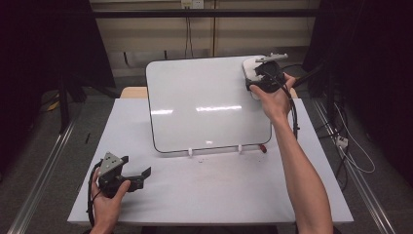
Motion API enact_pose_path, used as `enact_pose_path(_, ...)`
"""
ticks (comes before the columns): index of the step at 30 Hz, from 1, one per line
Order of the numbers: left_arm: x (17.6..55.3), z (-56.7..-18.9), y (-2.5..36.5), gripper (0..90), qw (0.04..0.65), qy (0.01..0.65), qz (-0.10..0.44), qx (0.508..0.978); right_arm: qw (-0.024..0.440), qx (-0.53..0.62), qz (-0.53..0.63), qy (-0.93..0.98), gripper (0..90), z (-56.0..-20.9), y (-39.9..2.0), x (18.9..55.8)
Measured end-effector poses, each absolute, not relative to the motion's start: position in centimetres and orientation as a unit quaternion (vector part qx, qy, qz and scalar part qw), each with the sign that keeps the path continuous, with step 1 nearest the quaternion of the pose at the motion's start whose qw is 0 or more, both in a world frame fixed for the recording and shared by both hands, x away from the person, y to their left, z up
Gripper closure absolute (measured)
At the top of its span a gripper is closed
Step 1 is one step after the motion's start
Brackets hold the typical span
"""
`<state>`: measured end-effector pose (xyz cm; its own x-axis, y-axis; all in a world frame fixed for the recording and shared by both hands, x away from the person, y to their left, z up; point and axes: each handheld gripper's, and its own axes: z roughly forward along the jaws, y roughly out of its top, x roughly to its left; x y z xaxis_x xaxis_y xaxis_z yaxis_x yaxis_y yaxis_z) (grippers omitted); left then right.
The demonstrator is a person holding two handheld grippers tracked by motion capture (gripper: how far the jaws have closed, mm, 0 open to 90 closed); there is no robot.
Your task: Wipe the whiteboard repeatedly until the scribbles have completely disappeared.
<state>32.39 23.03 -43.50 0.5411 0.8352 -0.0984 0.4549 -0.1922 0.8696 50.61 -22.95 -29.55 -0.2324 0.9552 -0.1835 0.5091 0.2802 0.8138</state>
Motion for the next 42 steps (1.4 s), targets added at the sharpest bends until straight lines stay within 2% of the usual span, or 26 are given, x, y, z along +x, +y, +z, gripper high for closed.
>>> enact_pose_path(5, 32.4, -43.5, 23.0, 5.6, 0.464, 0.434, 0.204, 0.745, 0.353, 0.511, 0.309, 0.72, 31.7, -29.6, -22.8, 50.8)
enact_pose_path(9, 32.4, -43.5, 22.9, 5.6, 0.465, 0.433, 0.204, 0.745, 0.337, 0.495, 0.294, 0.745, 31.8, -29.7, -22.7, 50.5)
enact_pose_path(24, 32.3, -43.5, 22.8, 5.6, 0.463, 0.43, 0.205, 0.747, 0.331, 0.448, 0.285, 0.781, 31.9, -34.2, -20.2, 46.6)
enact_pose_path(27, 32.4, -43.5, 22.8, 5.7, 0.462, 0.431, 0.205, 0.748, 0.32, 0.457, 0.301, 0.774, 31.8, -33.8, -20.7, 46.9)
enact_pose_path(37, 32.3, -43.4, 23.1, 5.6, 0.464, 0.433, 0.206, 0.745, 0.34, 0.489, 0.289, 0.749, 31.7, -30.5, -22.6, 49.9)
enact_pose_path(42, 32.3, -43.4, 23.1, 5.6, 0.465, 0.432, 0.206, 0.744, 0.342, 0.505, 0.289, 0.738, 31.7, -29.9, -22.9, 50.6)
